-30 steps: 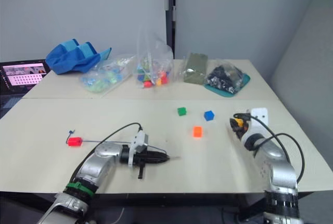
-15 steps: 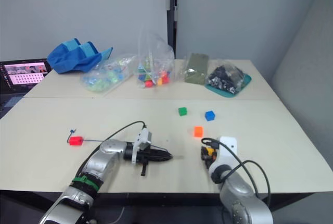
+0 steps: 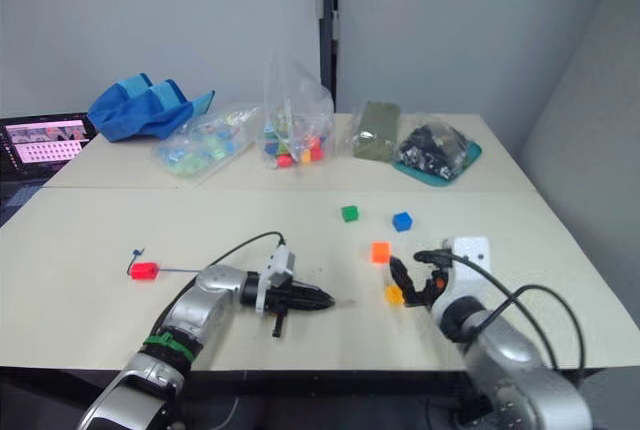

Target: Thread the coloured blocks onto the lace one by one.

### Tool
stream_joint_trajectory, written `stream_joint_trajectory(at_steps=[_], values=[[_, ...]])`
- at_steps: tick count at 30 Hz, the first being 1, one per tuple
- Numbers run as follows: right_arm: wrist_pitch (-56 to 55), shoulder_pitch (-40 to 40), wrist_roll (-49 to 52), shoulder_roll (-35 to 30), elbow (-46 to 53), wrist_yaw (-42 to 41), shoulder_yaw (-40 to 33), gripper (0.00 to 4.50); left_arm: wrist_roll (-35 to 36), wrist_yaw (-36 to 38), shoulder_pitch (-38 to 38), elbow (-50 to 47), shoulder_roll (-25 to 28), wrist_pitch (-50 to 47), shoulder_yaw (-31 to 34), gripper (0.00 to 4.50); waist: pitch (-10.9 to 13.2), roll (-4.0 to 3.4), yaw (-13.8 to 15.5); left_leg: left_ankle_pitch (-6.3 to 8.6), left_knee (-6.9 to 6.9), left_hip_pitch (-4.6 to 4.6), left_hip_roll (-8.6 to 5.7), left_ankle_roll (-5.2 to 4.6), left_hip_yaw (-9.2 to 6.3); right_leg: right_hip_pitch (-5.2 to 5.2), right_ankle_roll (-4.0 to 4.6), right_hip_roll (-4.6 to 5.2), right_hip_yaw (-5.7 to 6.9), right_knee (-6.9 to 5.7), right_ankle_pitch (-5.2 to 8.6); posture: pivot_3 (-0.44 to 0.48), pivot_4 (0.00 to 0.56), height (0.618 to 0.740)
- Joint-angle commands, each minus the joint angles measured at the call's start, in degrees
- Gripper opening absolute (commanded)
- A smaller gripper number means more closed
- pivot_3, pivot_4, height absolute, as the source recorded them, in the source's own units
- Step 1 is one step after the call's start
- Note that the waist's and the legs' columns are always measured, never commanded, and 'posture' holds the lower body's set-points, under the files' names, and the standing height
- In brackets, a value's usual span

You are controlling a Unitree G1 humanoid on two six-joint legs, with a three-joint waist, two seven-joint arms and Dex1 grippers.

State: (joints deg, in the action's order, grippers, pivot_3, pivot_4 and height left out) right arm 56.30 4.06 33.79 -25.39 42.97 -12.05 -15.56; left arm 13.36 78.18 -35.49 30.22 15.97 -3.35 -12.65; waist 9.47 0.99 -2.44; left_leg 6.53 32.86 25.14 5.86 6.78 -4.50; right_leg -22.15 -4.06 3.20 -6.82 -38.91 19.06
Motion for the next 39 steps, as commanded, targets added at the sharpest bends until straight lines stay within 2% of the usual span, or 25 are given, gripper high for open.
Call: stream_joint_trajectory(at_steps=[1, 4, 7, 10, 14, 20, 24, 26, 27, 34, 39], values=[[-7.4, 3.8, -1.5, -26.3, -6.9, -28.6, 2.3, 4.47, 0.0, -0.2, 0.1, -1.9, -0.1, 0.9, 0.0, 0.00, 0.1, -0.15, 0.0, 0.03, 0.10, 0.03, -0.04, -0.04, 0.01, 0.03, -0.06, 0.05, -0.01, 0.06, -0.01, 0.000, 0.150, 0.740], [-16.1, 8.3, -5.6, -35.8, -13.7, -39.9, 10.3, 4.47, -0.3, -0.6, 0.2, -2.0, 0.0, 1.1, 0.0, 0.00, 0.1, -0.01, -0.2, 0.02, 0.00, -0.05, -0.08, -0.14, 0.00, 0.07, -0.10, 0.07, 0.04, 0.12, 0.01, 0.000, 0.150, 0.740], [-24.5, 13.8, -11.8, -39.0, -20.9, -48.2, 18.0, 4.47, -0.5, -1.3, 0.2, -2.5, 0.0, 1.1, 0.0, 0.00, 0.1, 0.02, -0.4, 0.02, 0.02, -0.04, -0.09, -0.14, 0.02, 0.07, -0.12, 0.08, 0.00, 0.17, 0.02, 0.000, 0.150, 0.740], [-31.6, 21.3, -17.5, -37.7, -29.5, -55.1, 25.5, 4.47, -0.7, -2.0, 1.0, -4.4, 0.1, 0.6, -0.3, 0.00, 0.1, 0.01, -0.2, 0.02, 0.07, 0.03, -0.11, -0.13, 0.04, 0.06, -0.16, 0.11, -0.02, 0.23, -0.01, 0.000, 0.150, 0.740], [-38.3, 28.5, -24.1, -34.1, -39.3, -59.4, 31.6, 4.47, -0.8, -2.9, 2.3, -7.2, 0.2, -0.4, -0.5, 0.00, 0.1, 0.01, -0.1, 0.00, 0.07, 0.03, -0.11, -0.10, 0.04, 0.06, -0.15, 0.11, 0.00, 0.24, -0.02, 0.000, 0.150, 0.740], [-44.1, 33.3, -28.8, -29.6, -49.6, -63.5, 35.0, 4.47, -0.7, -4.3, 3.5, -9.9, 0.5, -1.4, -0.5, 0.00, 0.1, 0.01, 0.3, -0.02, 0.06, 0.03, -0.12, -0.07, 0.04, 0.06, -0.15, 0.12, 0.01, 0.24, -0.02, 0.000, 0.150, 0.740], [-45.1, 34.2, -30.9, -27.6, -53.1, -65.5, 35.9, 4.47, -0.7, -4.9, 3.9, -10.7, 0.8, -1.8, -0.4, 0.00, 0.1, 0.00, 0.2, -0.03, 0.06, 0.03, -0.11, -0.07, 0.04, 0.06, -0.14, 0.12, 0.02, 0.24, -0.03, 0.000, 0.150, 0.740], [-45.2, 34.1, -30.9, -26.8, -53.7, -66.3, 35.6, 3.90, -0.7, -5.2, 3.9, -10.8, 0.9, -2.0, -0.4, 0.00, 0.1, 0.00, 0.2, -0.03, 0.06, 0.03, -0.12, -0.06, 0.04, 0.07, -0.14, 0.12, 0.02, 0.24, -0.03, 0.000, 0.150, 0.740], [-44.8, 34.1, -30.7, -26.4, -53.7, -66.6, 35.3, 3.78, -0.7, -5.3, 3.9, -10.9, 1.0, -2.1, -0.4, 0.00, 0.1, -0.01, 0.2, -0.03, 0.07, 0.03, -0.12, -0.06, 0.03, 0.07, -0.14, 0.12, 0.02, 0.24, -0.03, 0.000, 0.150, 0.740], [-41.8, 30.9, -29.6, -26.6, -48.7, -67.1, 33.8, 1.34, -0.7, -5.5, 4.0, -11.5, 1.2, -2.8, -0.8, 0.00, 0.1, -0.01, 0.2, -0.03, 0.07, 0.03, -0.12, -0.06, 0.03, 0.08, -0.14, 0.12, 0.02, 0.23, -0.03, 0.000, 0.150, 0.740], [-31.0, 27.9, -27.1, -27.1, -37.5, -66.1, 31.9, 1.25, -0.9, -5.2, 3.2, -11.4, 1.2, -2.6, -1.2, 0.00, 0.1, -0.02, 0.2, -0.03, 0.07, 0.03, -0.12, -0.06, 0.03, 0.08, -0.14, 0.12, 0.02, 0.22, -0.03, 0.000, 0.150, 0.740]])
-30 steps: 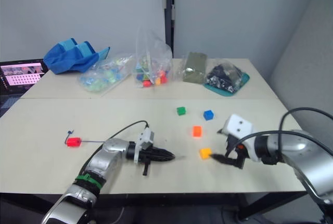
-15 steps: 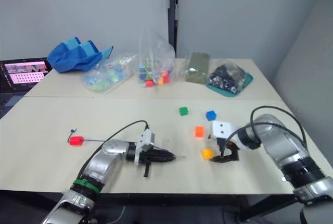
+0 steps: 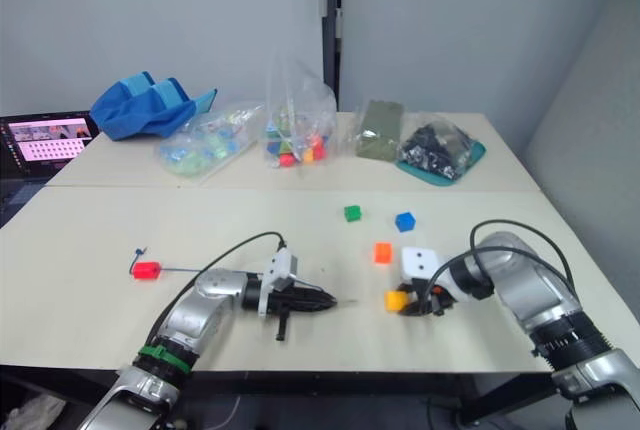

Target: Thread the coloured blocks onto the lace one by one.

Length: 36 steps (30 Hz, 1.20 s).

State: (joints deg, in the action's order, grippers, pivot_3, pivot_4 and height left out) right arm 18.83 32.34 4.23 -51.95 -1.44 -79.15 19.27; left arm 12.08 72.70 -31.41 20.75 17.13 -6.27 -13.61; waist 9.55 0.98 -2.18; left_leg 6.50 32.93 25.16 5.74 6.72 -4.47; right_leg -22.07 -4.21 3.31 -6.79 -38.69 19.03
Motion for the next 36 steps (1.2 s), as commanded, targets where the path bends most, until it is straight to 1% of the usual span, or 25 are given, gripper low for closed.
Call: stream_joint_trajectory(at_steps=[1, 5, 11, 25, 29, 36], values=[[9.0, -0.6, 2.5, -0.5, 8.6, 1.9, -3.0, 1.25, 0.4, 0.4, -1.1, -1.9, 0.0, 0.3, -0.3, 0.00, 0.0, 0.00, 0.0, 0.00, 0.01, 0.00, 0.00, 0.00, 0.00, 0.00, 0.00, 0.00, 0.00, -0.02, 0.00, 0.000, 0.150, 0.740], [17.0, -2.1, 2.4, 0.2, 13.6, 5.7, -2.7, 1.25, 0.4, 0.9, -1.8, -1.5, -0.4, 0.2, -1.0, 0.00, 0.0, 0.00, 0.0, 0.00, 0.02, -0.01, 0.00, 0.01, -0.01, 0.00, 0.00, 0.00, 0.00, -0.04, 0.00, 0.000, 0.150, 0.740], [20.6, -5.1, 0.8, -0.6, 15.3, 9.3, -1.7, 1.25, -0.3, 1.6, -2.5, -1.0, -1.1, 1.0, -2.5, 0.00, 0.0, 0.00, 0.4, 0.00, 0.04, 0.00, 0.00, 0.00, -0.01, 0.00, 0.00, 0.00, 0.00, -0.03, 0.00, 0.000, 0.150, 0.740], [22.4, -4.8, 1.2, -0.4, 17.7, 10.3, -0.8, 1.25, -1.4, 0.7, -4.0, 1.8, -3.3, 2.5, -3.6, 0.00, 0.0, 0.00, 0.5, 0.00, 0.05, 0.00, 0.00, 0.00, -0.01, 0.00, 0.00, 0.00, 0.00, -0.04, 0.00, 0.000, 0.150, 0.740], [22.7, -4.8, 1.5, -0.5, 18.2, 10.4, -0.9, 1.25, -2.6, 1.7, -3.6, 1.7, -3.7, 3.9, -5.5, 0.00, 0.0, 0.00, 0.5, 0.00, 0.05, 0.00, 0.00, 0.00, -0.01, 0.00, 0.00, 0.00, 0.00, -0.04, 0.00, 0.000, 0.150, 0.740], [22.9, -5.3, 1.9, -1.1, 18.7, 10.7, -1.4, 1.25, -3.6, 0.9, -5.2, 4.6, -4.4, 5.3, -5.3, 0.00, 0.0, 0.00, 0.7, 0.00, 0.06, 0.00, 0.00, 0.00, -0.01, 0.00, 0.00, 0.00, 0.00, -0.04, 0.00, 0.000, 0.150, 0.740]])
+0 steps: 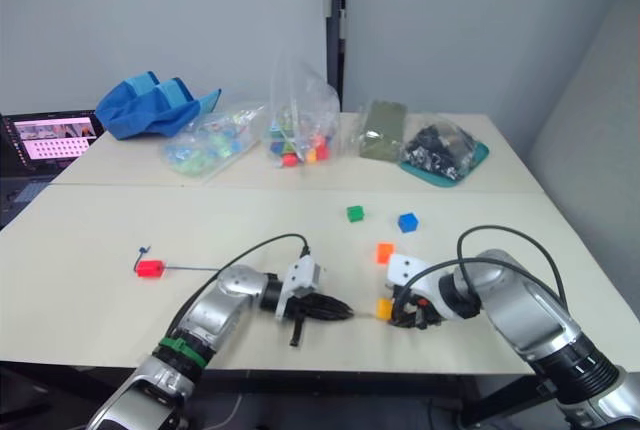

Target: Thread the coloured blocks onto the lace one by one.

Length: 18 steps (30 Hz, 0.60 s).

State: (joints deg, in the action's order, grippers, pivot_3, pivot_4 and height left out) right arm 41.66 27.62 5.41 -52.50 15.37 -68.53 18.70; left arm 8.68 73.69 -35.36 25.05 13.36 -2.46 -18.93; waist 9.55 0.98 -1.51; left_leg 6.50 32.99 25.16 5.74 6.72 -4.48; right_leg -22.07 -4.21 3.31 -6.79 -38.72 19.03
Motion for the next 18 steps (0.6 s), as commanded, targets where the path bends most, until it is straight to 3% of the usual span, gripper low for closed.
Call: stream_joint_trajectory(at_steps=[1, 18], values=[[0.2, -0.7, 0.8, -0.6, 2.0, 0.2, -0.8, 1.25, -0.2, -0.1, -1.4, 0.6, -0.6, 1.7, 0.1, 0.00, 0.0, 0.00, 0.1, 0.00, 0.00, 0.00, 0.00, 0.00, 0.00, 0.00, 0.00, 0.00, 0.00, 0.00, 0.00, 0.000, 0.150, 0.740], [-1.1, -0.9, 0.1, -0.8, 0.4, 0.6, -0.1, 1.25, 1.5, 0.7, -1.5, -0.2, -1.9, 0.4, 1.3, 0.00, 0.0, 0.00, 0.4, 0.00, 0.01, 0.00, 0.00, 0.00, 0.00, 0.01, 0.00, 0.00, 0.00, 0.00, 0.00, 0.000, 0.150, 0.740]])
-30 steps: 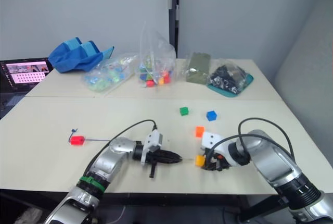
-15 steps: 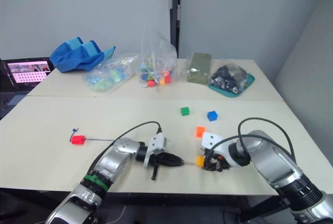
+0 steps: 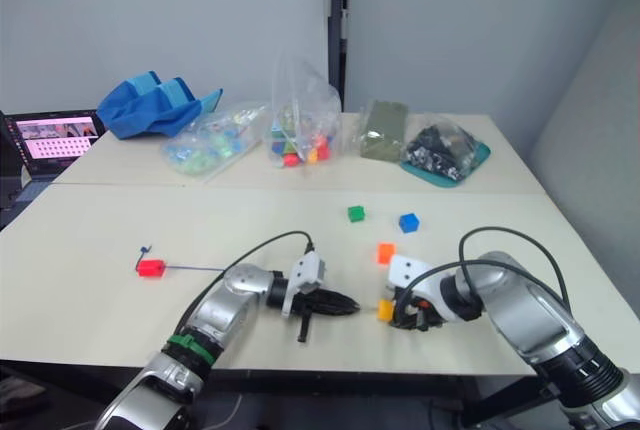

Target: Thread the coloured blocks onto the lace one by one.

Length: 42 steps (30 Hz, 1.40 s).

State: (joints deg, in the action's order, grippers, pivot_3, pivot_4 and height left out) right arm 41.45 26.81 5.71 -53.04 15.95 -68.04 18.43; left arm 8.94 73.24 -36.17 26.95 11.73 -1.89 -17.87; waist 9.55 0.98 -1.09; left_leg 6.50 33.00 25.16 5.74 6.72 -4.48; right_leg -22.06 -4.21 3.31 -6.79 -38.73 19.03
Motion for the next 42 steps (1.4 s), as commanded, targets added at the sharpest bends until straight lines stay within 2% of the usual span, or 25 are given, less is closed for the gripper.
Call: stream_joint_trajectory(at_steps=[1, 6, 11, 16, 21, 24, 25, 29, 34, 37, 42], values=[[-0.8, 0.0, -0.2, -0.2, -0.2, 0.1, 0.3, 1.25, 1.0, 1.0, -0.7, -1.8, -0.3, 0.1, 0.1, 0.00, 0.0, 0.00, 0.0, 0.00, 0.00, 0.00, 0.00, 0.00, 0.00, 0.00, 0.00, 0.00, 0.00, 0.00, 0.00, 0.000, 0.150, 0.740], [-0.4, 0.4, -0.1, 0.3, 0.2, 0.2, 0.6, 1.25, -0.5, 0.0, -1.6, 0.6, -1.6, 1.5, -0.9, 0.00, 0.0, 0.00, 0.0, 0.00, 0.01, 0.00, 0.00, 0.00, 0.00, 0.01, 0.00, 0.00, 0.00, 0.00, 0.00, 0.000, 0.150, 0.740], [-0.7, 0.5, -0.3, 0.9, 0.3, 0.4, 1.1, 1.25, -3.1, -1.4, -5.7, 8.2, -7.4, 5.7, -2.9, 0.00, 0.0, 0.01, 0.1, 0.00, 0.07, 0.00, -0.01, 0.00, 0.00, 0.04, -0.02, 0.00, 0.01, 0.00, -0.01, 0.000, 0.150, 0.740], [-0.2, 0.5, -0.2, 0.9, 0.7, 0.3, 0.8, 1.25, -3.7, -1.5, -7.5, 10.8, -9.3, 7.0, -2.4, 0.00, 0.0, 0.01, 0.0, 0.00, 0.07, -0.03, -0.01, 0.00, -0.01, 0.08, -0.02, 0.00, 0.00, -0.01, -0.01, 0.000, 0.150, 0.740], [0.1, -0.4, 0.0, 0.5, 1.4, 0.5, 0.3, 1.25, -3.8, 0.7, -7.6, 8.7, -7.7, 5.2, -2.4, 1.68, 0.0, 0.02, 0.0, 0.00, 0.10, -0.03, -0.01, 0.00, -0.01, 0.09, -0.04, 0.00, 0.01, -0.01, -0.02, 0.000, 0.150, 0.740], [0.0, -1.0, 0.0, 0.6, 1.4, 0.8, 0.2, 1.25, -5.1, 1.3, -7.4, 5.1, -4.4, 5.6, -2.5, 2.60, 0.0, 0.02, 0.0, 0.00, 0.08, -0.02, -0.01, 0.00, -0.02, 0.09, -0.04, -0.01, 0.01, -0.01, -0.02, 0.000, 0.150, 0.740], [0.2, -1.1, 0.1, 0.6, 1.6, 0.8, 0.2, 1.25, -5.4, 1.0, -7.3, 4.4, -3.4, 6.0, -2.5, 2.64, 0.0, 0.01, -0.1, 0.00, 0.08, -0.03, -0.01, 0.00, -0.01, 0.08, -0.03, -0.01, 0.01, -0.01, -0.02, 0.000, 0.150, 0.740], [0.4, -0.6, 0.3, 0.9, 1.5, 1.0, 0.4, 1.25, -7.0, 0.6, -6.6, 4.0, 0.5, 8.0, -2.6, 2.64, 0.0, 0.01, -0.4, 0.00, 0.06, -0.06, -0.01, 0.00, -0.01, 0.09, -0.03, -0.01, 0.00, -0.02, -0.02, 0.000, 0.150, 0.740], [0.1, -0.2, 0.1, 1.2, 0.9, 1.0, 0.7, 1.25, -6.8, 1.1, -5.7, 4.7, 2.1, 7.4, -2.9, 2.64, 0.0, 0.02, -0.3, 0.00, 0.06, -0.06, -0.01, 0.00, -0.01, 0.09, -0.03, -0.01, 0.00, -0.02, -0.02, 0.000, 0.150, 0.740], [0.0, -0.1, 0.0, 1.2, 0.9, 1.1, 0.7, 1.25, -7.3, 0.4, -5.5, 5.3, 1.8, 7.4, -3.4, 1.82, 0.0, 0.01, -0.2, 0.00, 0.06, -0.06, -0.01, 0.00, -0.01, 0.09, -0.03, -0.01, 0.01, -0.02, -0.02, 0.000, 0.150, 0.740], [0.2, -0.3, 0.0, 1.1, 1.1, 1.1, 0.6, 1.25, -6.9, -0.7, -5.9, 6.3, 0.2, 7.4, -3.2, 0.16, 0.0, 0.01, -0.2, 0.00, 0.06, -0.06, -0.01, 0.00, -0.02, 0.09, -0.03, -0.01, 0.01, -0.02, -0.02, 0.000, 0.150, 0.740]])
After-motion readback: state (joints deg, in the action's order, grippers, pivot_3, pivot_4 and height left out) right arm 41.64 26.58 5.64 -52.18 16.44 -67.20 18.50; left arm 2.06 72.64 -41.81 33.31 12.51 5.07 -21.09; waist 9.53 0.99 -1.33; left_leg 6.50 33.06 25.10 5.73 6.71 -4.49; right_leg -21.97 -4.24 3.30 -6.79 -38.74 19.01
